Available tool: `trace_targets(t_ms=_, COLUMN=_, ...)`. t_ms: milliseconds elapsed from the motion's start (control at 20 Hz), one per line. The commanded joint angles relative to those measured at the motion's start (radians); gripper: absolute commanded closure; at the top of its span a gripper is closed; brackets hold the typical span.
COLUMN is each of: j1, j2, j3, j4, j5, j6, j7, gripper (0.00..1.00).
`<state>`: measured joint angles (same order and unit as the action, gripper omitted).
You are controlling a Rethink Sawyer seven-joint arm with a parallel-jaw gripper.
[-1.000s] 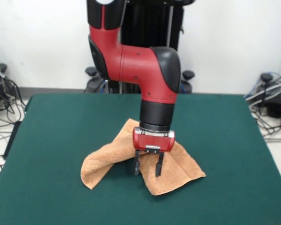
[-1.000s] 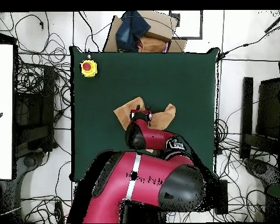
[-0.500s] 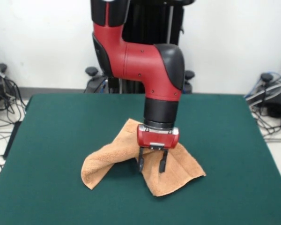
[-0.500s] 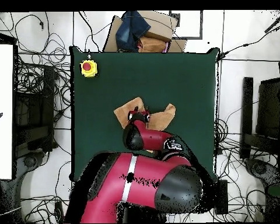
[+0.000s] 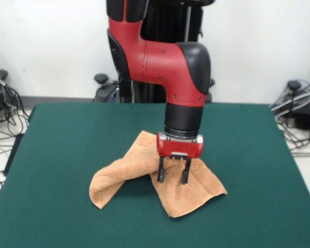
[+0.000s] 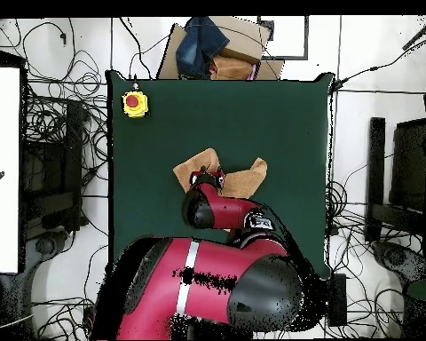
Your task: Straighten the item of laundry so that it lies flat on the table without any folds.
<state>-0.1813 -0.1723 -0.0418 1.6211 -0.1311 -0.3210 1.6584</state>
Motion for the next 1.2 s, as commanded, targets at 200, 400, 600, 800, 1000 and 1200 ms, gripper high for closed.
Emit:
trace_targets(t_ms=200, j1=-0.036, j2=0.083, j3=0.043, j4=-0.048, j5=-0.007, j6=0.075, j7=0.131, gripper=0.0)
trace_targets(t_ms=400, j1=-0.093, j2=0.103, j3=0.086, j4=-0.057, j5=-0.036, j6=0.019, j7=0.156, gripper=0.0)
trace_targets(t_ms=600, j1=-0.121, j2=0.125, j3=0.114, j4=-0.074, j5=-0.052, j6=0.006, j7=0.156, gripper=0.0)
trace_targets(t_ms=800, j1=-0.136, j2=0.149, j3=0.128, j4=-0.084, j5=-0.066, j6=-0.014, j7=0.156, gripper=0.0)
trace_targets(t_ms=1000, j1=-0.157, j2=0.156, j3=0.152, j4=-0.085, j5=-0.08, j6=-0.022, j7=0.158, gripper=0.0)
trace_targets(t_ms=1200, j1=-0.152, j2=0.145, j3=0.152, j4=-0.074, j5=-0.078, j6=-0.027, j7=0.16, gripper=0.0)
